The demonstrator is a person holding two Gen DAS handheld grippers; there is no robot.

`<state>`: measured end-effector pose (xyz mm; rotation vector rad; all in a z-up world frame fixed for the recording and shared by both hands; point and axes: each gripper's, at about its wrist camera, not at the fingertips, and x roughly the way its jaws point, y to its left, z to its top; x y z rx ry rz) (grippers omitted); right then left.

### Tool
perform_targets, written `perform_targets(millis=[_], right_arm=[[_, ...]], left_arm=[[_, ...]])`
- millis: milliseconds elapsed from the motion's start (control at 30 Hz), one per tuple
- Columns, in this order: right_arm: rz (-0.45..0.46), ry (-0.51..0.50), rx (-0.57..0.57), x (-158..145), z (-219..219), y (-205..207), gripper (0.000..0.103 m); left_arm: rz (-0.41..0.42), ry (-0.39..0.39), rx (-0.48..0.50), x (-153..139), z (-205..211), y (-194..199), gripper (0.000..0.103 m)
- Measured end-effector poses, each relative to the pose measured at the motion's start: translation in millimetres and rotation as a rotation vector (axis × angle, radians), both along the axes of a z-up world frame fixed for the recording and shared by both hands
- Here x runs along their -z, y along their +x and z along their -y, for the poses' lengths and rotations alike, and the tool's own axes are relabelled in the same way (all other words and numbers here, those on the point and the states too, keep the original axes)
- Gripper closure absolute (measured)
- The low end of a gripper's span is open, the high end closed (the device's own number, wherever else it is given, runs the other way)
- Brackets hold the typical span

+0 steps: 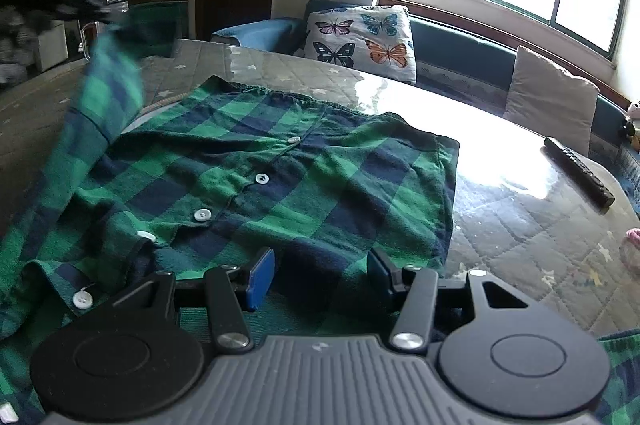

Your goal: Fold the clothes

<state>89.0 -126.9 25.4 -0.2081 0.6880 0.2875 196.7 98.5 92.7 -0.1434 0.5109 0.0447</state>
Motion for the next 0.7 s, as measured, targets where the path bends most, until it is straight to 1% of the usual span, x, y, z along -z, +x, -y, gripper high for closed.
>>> perform_targets(millis=[67, 200, 300, 400, 500, 700], right_arm=[[0.006, -0.003, -0.002, -3, -3, -4, 0.051], [0.013, -0.013, -0.015, -8, -9, -11, 0.051], [0.015, -0.026, -0.026, -11, -14, -16, 0.049], [0.011, -0.035, -0.034, -11, -18, -20, 0.047], [-0.001, -0.036, -0.041, -11, -21, -21, 0.047], [-0.014, -0.026, -0.05, -13, -25, -23, 0.047]], left_arm=[[0.01, 0.002, -0.044, -4, -20, -21, 0.099], [0.011, 0.023, -0.138, -1, -57, -63, 0.099], [-0.014, 0.04, -0.193, 10, -79, -91, 0.099], [-0.062, 0.072, -0.232, 28, -93, -113, 0.099], [-0.107, 0.131, -0.255, 45, -98, -124, 0.099], [-0.187, 0.104, -0.294, 64, -116, -134, 0.1]])
